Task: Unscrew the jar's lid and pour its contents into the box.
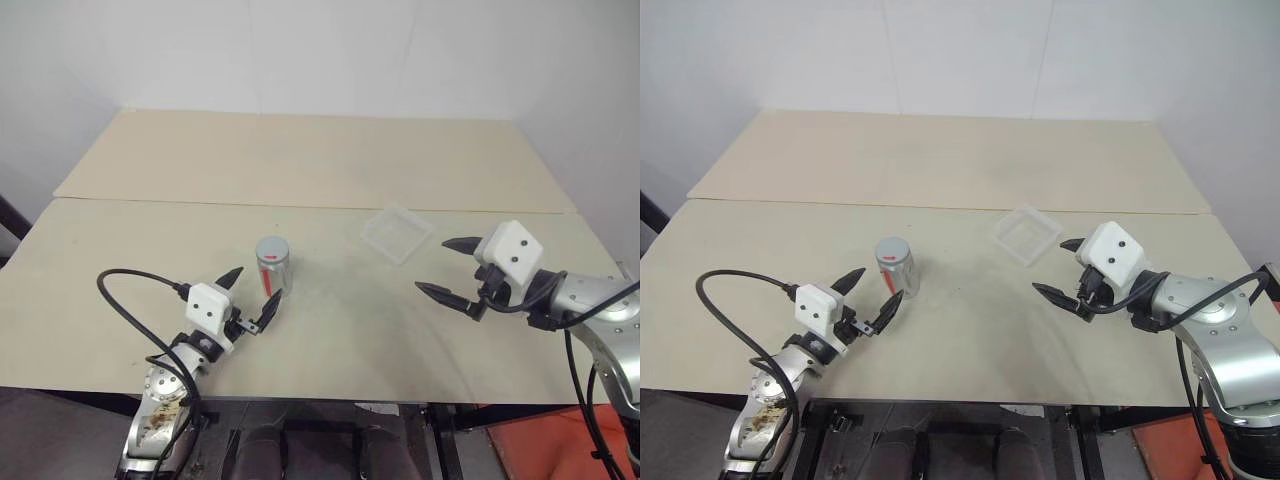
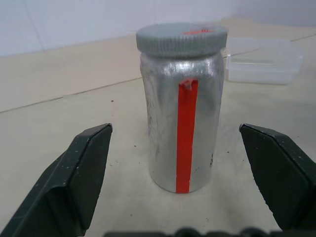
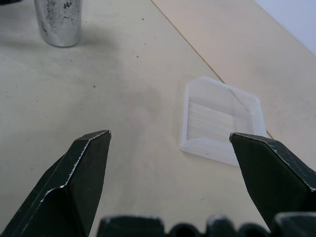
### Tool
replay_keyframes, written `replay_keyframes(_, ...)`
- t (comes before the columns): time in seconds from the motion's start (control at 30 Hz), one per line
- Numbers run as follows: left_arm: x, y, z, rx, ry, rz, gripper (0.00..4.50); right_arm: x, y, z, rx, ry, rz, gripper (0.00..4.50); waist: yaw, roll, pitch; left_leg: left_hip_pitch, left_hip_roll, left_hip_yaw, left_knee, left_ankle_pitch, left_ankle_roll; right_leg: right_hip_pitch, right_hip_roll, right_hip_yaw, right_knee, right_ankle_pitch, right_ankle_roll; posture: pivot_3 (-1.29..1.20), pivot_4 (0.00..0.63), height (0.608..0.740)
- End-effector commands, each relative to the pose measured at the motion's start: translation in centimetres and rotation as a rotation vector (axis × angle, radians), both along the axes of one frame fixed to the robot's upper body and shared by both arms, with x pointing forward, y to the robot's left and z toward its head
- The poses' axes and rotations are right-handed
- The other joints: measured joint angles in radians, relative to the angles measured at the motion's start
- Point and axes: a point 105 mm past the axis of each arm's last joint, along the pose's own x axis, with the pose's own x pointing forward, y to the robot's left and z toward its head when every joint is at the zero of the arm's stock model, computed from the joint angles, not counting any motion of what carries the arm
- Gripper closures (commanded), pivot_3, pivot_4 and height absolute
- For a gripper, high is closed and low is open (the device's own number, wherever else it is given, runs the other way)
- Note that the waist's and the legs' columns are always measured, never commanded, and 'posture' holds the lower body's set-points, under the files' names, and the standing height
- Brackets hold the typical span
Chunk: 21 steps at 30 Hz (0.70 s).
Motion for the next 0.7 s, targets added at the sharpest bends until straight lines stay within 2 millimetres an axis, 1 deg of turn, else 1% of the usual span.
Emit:
replay_keyframes(0.03,0.2,-0.7,0.3,-0.003,-0.039,-0.022,0.01,-0.2,0.5,1.1,-0.011,-0.068,0.008,0.0,0.0,0.0,0.0,0.0,0.0,0.0,0.0,0.0,0.0,0.0,0.0,0.0,0.0,0.0,0.0,0.0,0.15,0.74)
replay_keyframes(0.1,0.5,-1.1,0.0,-0.001,-0.042,-0.02,0.01,-0.2,0.4,1.3,-0.015,-0.075,0.0,0.0,0.0,0.0,0.0,0.0,0.0,0.0,0.0,0.0,0.0,0.0,0.0,0.0,0.0,0.0,0.0,0.0,0.15,0.74)
replay_keyframes(0.4,2.6,-2.4,-0.1,-0.052,-0.115,0.05,0.01,-0.6,0.2,1.7,-0.023,-0.087,-0.015,0.0,0.001,0.0,0.0,0.0,0.0,0.0,0.0,0.0,0.0,0.0,0.0,0.0,0.0,0.0,0.001,0.0,0.15,0.74)
replay_keyframes(0.6,3.9,-2.5,-0.2,-0.069,-0.164,0.112,0.01,-0.6,0.0,2.0,-0.026,-0.101,-0.029,0.0,0.001,0.0,0.0,-0.001,-0.001,-0.001,0.0,0.0,0.0,0.0,0.0,0.0,0.0,0.001,0.001,0.0,0.15,0.74)
replay_keyframes(0.7,4.1,-2.8,-0.1,-0.077,-0.185,0.108,0.01,-0.6,0.0,2.0,-0.028,-0.103,-0.031,0.0,0.0,0.0,0.0,-0.001,-0.001,-0.001,0.001,0.0,0.0,0.001,0.0,0.0,0.0,0.001,0.001,0.0,0.15,0.74)
